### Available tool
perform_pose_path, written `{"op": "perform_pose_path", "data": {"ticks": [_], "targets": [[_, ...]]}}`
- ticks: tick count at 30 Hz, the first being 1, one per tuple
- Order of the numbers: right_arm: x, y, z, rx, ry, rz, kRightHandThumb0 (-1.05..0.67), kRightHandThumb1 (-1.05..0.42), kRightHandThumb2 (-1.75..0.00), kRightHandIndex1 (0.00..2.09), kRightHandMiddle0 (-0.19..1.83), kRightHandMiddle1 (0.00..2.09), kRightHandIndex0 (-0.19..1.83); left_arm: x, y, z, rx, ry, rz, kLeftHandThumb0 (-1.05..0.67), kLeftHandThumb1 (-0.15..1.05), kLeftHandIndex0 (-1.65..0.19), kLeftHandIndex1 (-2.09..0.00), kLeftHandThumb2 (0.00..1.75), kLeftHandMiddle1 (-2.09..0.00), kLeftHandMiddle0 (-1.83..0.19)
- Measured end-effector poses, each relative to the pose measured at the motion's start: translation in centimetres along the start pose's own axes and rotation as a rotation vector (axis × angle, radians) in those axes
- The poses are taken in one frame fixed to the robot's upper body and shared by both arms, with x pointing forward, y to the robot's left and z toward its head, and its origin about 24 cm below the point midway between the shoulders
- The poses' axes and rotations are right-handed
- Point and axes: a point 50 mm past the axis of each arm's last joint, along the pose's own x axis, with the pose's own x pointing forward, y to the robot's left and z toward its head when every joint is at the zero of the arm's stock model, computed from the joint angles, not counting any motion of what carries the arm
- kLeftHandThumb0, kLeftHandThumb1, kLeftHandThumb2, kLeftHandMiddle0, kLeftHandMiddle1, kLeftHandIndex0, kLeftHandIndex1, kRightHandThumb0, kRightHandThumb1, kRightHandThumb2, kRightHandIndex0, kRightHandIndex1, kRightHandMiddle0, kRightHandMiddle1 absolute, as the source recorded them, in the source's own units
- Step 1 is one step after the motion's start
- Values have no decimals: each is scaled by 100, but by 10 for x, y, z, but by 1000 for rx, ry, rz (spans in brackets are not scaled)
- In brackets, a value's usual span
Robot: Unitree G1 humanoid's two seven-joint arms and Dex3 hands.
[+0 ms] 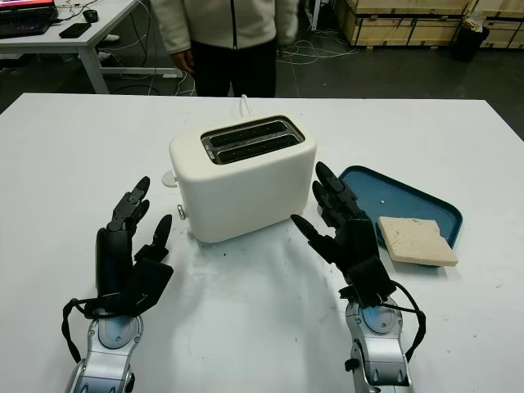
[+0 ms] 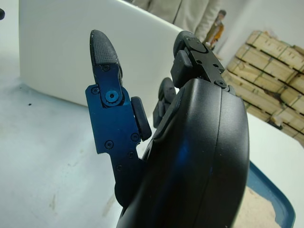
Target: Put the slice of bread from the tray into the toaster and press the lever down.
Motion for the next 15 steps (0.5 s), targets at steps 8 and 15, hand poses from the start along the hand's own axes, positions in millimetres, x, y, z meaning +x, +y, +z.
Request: {"op": "perform_pose_path", "data": {"ticks": [8,15], "targets": [[-2,2,-1,5,6,7,-51,-92,-9,0,27,0,24,-5,1,-4,7,20,-2,-56,92,-44,-1,55,-11,-51],[0,0,-1,-18,13,40,-50,-92,-6,0,27,0,24,-4,0,-3,1,20,5,-56,92,-44,-1,55,-10,-51]]}}
